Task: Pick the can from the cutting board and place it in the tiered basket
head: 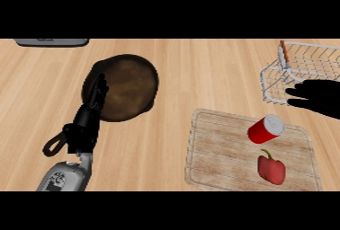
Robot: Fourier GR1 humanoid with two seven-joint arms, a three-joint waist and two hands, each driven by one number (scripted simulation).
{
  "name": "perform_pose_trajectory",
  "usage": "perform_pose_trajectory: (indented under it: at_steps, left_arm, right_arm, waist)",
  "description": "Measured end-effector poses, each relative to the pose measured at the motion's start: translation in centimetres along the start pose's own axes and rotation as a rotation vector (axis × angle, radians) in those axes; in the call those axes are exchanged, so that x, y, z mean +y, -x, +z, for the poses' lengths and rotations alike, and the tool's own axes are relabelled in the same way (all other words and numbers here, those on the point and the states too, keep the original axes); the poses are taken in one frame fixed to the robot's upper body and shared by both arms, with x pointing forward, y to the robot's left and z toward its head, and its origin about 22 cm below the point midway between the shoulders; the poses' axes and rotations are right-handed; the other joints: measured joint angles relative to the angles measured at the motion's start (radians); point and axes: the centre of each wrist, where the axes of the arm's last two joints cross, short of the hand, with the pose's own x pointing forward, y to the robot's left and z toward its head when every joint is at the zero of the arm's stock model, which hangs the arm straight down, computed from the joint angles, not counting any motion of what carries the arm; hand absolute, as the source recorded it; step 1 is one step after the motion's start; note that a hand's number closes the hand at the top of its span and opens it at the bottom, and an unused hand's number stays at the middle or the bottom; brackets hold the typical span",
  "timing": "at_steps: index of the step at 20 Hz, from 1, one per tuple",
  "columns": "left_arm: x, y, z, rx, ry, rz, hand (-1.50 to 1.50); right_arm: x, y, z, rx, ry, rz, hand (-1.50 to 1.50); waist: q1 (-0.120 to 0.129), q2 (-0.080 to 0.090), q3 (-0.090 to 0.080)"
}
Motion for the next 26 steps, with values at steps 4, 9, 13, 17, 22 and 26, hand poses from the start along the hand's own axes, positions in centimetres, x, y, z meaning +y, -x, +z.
perform_pose_trajectory:
  at_steps: [4,9,13,17,22,26]
  left_arm:
    - [0.0,1.3,0.6,0.003,0.004,0.005,0.00]
    - [0.0,0.7,-0.1,-0.001,-0.004,0.002,0.00]
    - [0.5,1.2,0.3,0.006,-0.004,0.002,0.00]
    - [0.2,1.1,0.4,0.006,-0.001,0.003,0.00]
    - [-0.2,1.0,0.4,0.006,-0.004,0.009,0.00]
    - [0.0,1.1,0.8,0.006,-0.006,0.002,0.00]
  right_arm:
    - [1.1,1.4,-0.8,0.024,0.013,0.009,-1.50]
    - [2.4,2.6,-1.9,0.049,-0.002,-0.008,-1.50]
    - [3.7,4.1,-2.5,0.059,-0.034,-0.024,-1.50]
    - [4.4,4.3,-2.9,0.040,-0.035,-0.036,-1.50]
    - [5.0,4.6,-3.5,0.014,-0.037,-0.045,-1.50]
    - [5.6,4.1,-4.1,0.002,-0.051,-0.053,-1.50]
  waist:
    - [-0.003,-0.001,-0.001]
    - [-0.005,-0.001,-0.001]
    - [-0.003,-0.001,-0.001]
    - [-0.005,-0.002,-0.001]
    - [-0.007,-0.002,-0.001]
    - [-0.008,-0.003,-0.001]
